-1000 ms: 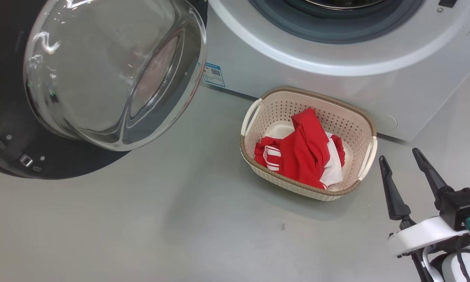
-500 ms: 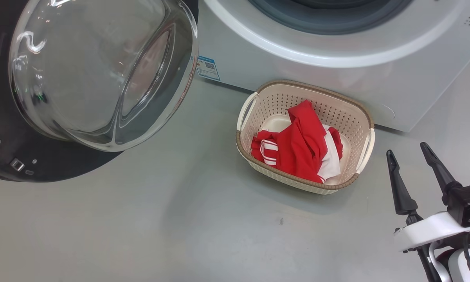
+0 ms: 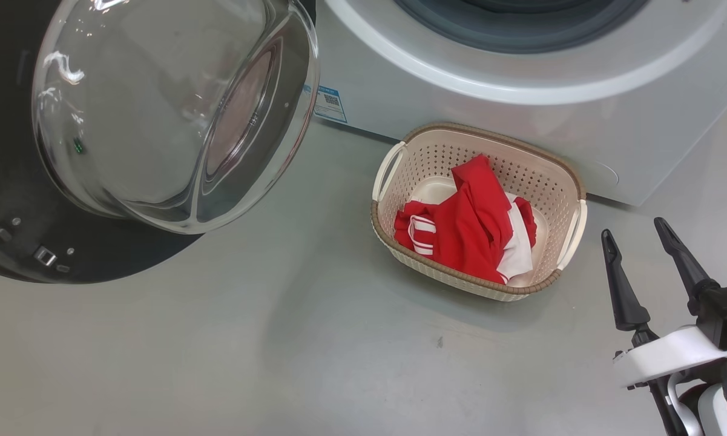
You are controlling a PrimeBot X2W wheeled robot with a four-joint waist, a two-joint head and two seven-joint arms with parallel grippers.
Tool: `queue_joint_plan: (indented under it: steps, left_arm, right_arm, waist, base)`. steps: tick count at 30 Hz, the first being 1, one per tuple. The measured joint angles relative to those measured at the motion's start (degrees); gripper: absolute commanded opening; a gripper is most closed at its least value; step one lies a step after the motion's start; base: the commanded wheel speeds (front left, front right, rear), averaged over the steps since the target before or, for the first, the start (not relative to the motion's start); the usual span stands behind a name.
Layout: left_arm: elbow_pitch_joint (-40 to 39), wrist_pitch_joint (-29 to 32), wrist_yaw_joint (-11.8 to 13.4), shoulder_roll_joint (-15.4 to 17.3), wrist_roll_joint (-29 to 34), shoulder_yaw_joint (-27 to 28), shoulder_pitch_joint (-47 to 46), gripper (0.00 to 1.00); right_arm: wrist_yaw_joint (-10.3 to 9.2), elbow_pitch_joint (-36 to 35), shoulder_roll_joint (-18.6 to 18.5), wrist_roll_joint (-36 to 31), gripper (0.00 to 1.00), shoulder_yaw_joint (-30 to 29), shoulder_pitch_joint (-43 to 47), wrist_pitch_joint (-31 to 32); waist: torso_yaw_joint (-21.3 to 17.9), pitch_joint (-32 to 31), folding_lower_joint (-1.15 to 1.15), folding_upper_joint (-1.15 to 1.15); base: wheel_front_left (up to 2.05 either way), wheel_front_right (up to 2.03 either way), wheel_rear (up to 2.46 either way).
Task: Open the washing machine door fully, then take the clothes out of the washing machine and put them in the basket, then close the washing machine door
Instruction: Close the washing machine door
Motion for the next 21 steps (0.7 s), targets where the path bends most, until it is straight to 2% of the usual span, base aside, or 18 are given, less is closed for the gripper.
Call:
queue_joint_plan:
  steps: [9, 21]
  left_arm:
    - [0.02, 5.25, -2.27, 0.01, -2.65, -1.44, 0.02, 0.00]
    - [-1.38, 10.70, -3.55, 0.65, -4.92, -2.45, 0.52, 0.00]
  right_arm:
    - [0.00, 0.00, 0.01, 0.02, 1.00, 0.00, 0.00, 0.00]
    - [-0.01, 0.01, 0.35, 0.20, 1.00, 0.08, 0.01, -0.08]
  waist:
    - [0.41, -0.16, 0.00, 0.00]
    - [0.52, -0.57, 0.00, 0.00]
  base:
    - [0.00, 0.00, 0.00]
    - [0.00, 0.00, 0.00]
